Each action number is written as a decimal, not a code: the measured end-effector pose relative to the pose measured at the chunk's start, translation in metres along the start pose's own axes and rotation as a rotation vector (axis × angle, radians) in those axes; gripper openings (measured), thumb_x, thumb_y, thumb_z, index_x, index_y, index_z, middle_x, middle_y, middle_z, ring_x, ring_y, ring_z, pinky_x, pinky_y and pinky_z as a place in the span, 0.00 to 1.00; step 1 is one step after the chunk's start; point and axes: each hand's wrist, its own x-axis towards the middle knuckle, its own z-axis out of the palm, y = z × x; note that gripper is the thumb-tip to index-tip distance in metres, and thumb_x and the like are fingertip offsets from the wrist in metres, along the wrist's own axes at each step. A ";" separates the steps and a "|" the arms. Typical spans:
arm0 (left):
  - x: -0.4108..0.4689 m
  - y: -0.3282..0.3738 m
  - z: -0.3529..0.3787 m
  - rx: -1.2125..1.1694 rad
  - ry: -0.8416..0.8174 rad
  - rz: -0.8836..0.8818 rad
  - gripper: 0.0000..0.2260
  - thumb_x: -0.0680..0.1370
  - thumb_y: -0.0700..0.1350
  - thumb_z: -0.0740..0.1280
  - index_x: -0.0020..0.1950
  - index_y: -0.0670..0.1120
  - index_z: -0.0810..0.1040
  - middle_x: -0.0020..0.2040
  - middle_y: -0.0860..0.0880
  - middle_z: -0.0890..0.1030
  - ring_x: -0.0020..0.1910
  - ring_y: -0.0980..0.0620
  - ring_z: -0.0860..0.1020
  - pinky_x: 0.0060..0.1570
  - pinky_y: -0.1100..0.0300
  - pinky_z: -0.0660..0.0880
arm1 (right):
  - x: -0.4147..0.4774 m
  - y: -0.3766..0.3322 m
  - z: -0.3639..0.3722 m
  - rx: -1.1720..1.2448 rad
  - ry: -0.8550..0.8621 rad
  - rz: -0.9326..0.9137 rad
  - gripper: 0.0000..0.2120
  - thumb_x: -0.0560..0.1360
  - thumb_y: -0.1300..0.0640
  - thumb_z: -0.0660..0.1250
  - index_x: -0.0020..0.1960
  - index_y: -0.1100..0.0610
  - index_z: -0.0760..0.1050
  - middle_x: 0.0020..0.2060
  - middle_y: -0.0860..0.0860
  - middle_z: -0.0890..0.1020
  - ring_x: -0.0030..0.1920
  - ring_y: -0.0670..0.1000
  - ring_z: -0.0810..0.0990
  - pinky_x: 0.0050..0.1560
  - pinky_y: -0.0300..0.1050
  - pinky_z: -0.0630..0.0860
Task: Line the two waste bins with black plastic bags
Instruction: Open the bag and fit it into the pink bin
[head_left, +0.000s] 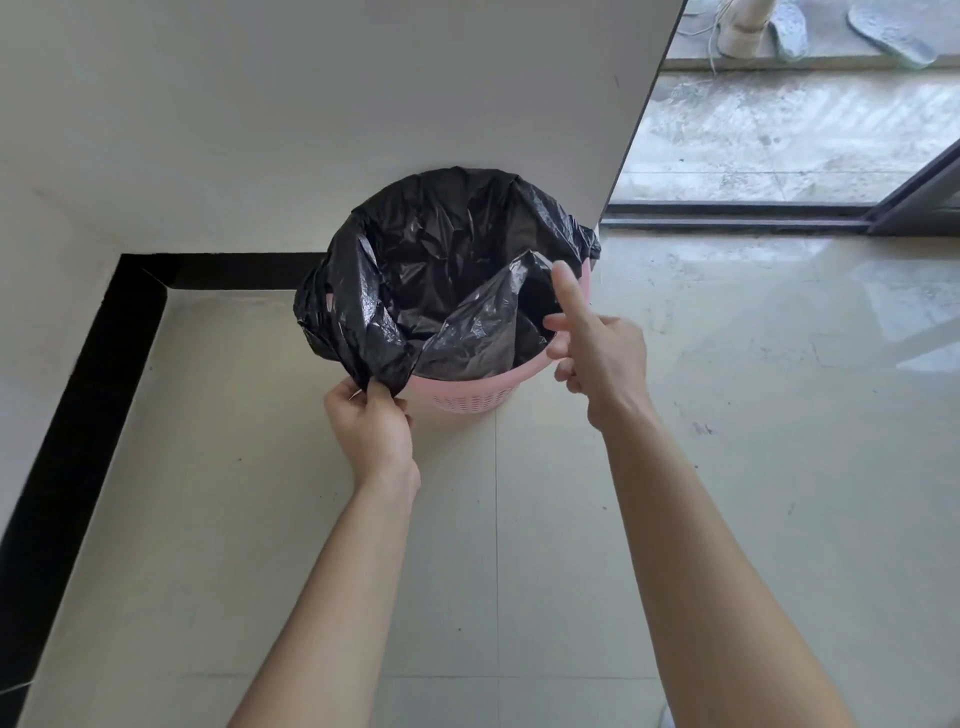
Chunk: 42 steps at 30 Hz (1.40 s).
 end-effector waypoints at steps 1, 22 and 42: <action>0.001 -0.001 0.001 0.001 0.017 0.004 0.03 0.78 0.38 0.62 0.49 0.44 0.71 0.36 0.51 0.76 0.24 0.59 0.71 0.27 0.62 0.68 | 0.001 -0.006 0.002 0.002 -0.034 0.013 0.37 0.62 0.26 0.70 0.45 0.61 0.84 0.22 0.46 0.77 0.22 0.46 0.70 0.24 0.38 0.67; 0.024 -0.008 -0.006 0.068 0.007 -0.084 0.07 0.76 0.38 0.64 0.41 0.49 0.73 0.35 0.51 0.76 0.29 0.55 0.72 0.30 0.61 0.67 | 0.032 0.062 -0.005 -0.089 -0.092 0.121 0.11 0.76 0.48 0.62 0.43 0.54 0.77 0.30 0.48 0.75 0.25 0.46 0.75 0.25 0.38 0.69; 0.058 -0.017 -0.009 0.662 -0.453 0.881 0.50 0.70 0.69 0.67 0.80 0.48 0.45 0.80 0.44 0.39 0.79 0.50 0.41 0.73 0.67 0.47 | 0.034 0.066 0.015 -0.178 0.031 -0.496 0.22 0.83 0.41 0.47 0.63 0.53 0.71 0.60 0.49 0.78 0.61 0.48 0.73 0.66 0.47 0.67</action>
